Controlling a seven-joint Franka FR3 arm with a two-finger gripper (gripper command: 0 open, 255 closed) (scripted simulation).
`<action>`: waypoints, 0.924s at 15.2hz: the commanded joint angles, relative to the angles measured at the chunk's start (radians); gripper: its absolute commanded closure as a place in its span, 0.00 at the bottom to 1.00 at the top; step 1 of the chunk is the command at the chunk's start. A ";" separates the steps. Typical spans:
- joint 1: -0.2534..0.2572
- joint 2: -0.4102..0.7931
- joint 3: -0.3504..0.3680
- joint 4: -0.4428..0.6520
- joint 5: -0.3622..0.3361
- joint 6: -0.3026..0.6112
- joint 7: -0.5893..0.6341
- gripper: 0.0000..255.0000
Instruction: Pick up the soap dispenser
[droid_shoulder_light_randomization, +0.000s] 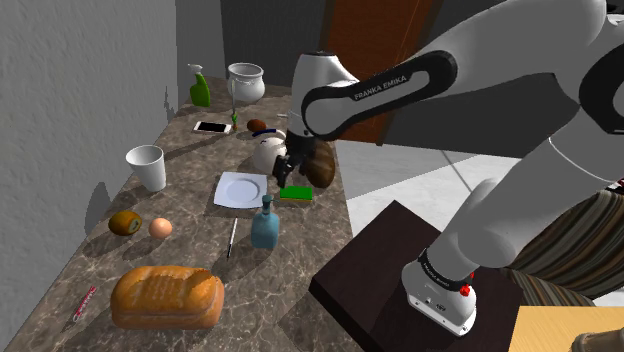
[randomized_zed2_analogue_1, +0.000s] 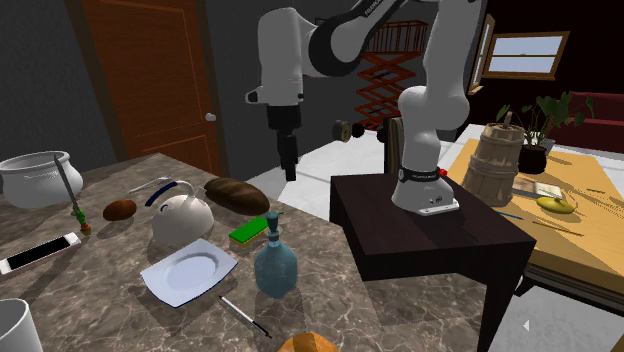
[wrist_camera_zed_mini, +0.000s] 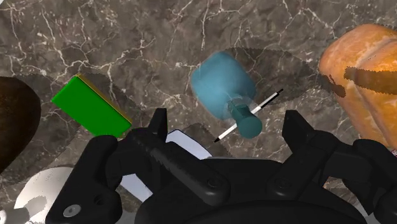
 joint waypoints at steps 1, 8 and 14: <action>0.008 0.077 0.017 0.036 -0.012 0.050 0.025 0.00; 0.036 0.273 0.039 0.120 -0.066 0.175 0.089 0.00; 0.041 0.332 0.035 0.105 -0.080 0.247 0.094 0.00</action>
